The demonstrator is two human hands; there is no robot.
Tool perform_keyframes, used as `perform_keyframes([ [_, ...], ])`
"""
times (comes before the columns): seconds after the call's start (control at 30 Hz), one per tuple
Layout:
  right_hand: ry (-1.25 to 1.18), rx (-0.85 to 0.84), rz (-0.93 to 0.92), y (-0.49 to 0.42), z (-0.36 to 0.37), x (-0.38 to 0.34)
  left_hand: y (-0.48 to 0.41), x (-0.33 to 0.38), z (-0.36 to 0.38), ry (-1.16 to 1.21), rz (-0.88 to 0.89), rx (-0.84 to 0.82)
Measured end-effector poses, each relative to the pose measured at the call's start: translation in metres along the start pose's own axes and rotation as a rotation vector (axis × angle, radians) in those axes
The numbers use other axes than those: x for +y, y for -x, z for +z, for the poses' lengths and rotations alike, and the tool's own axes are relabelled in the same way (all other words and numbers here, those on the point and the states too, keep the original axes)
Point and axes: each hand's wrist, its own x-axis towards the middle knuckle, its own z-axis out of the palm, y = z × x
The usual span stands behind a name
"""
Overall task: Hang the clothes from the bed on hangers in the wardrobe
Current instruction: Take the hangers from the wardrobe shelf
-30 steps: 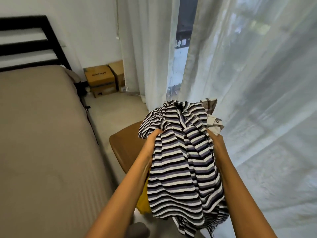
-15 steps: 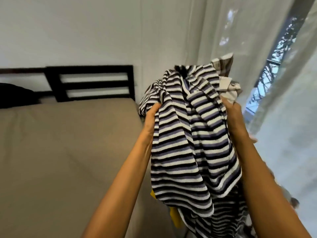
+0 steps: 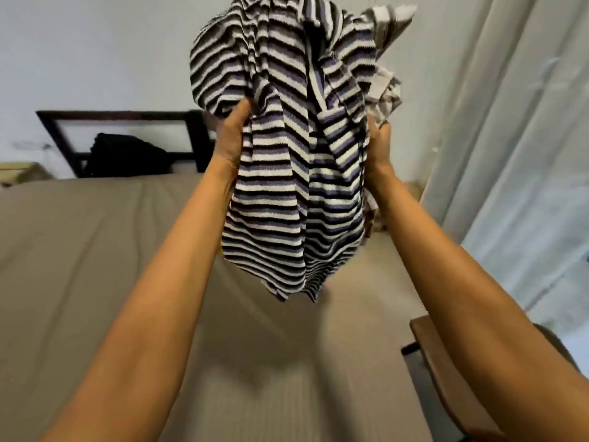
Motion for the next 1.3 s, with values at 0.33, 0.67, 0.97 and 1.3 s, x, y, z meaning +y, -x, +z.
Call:
perform_keyframes([
  [0.33, 0.966, -0.532, 0.320, 0.121, -0.024, 0.279, 0.087, -0.248, -0.143, -1.141, -0.608, -0.011],
  [0.67, 1.491, -1.138, 0.521, 0.206, -0.053, 0.404, 0.151, -0.385, -0.194, -1.459, -0.856, -0.509],
  [0.97, 1.195, -0.832, 0.398, 0.209, -0.056, 0.286, 0.153, -0.310, -0.132, -1.487, -0.581, -0.478],
  [1.3, 1.238, -0.300, 0.223, 0.249, -0.154, 0.010, 0.202, -0.175, 0.087, -1.142, -0.026, -0.774],
])
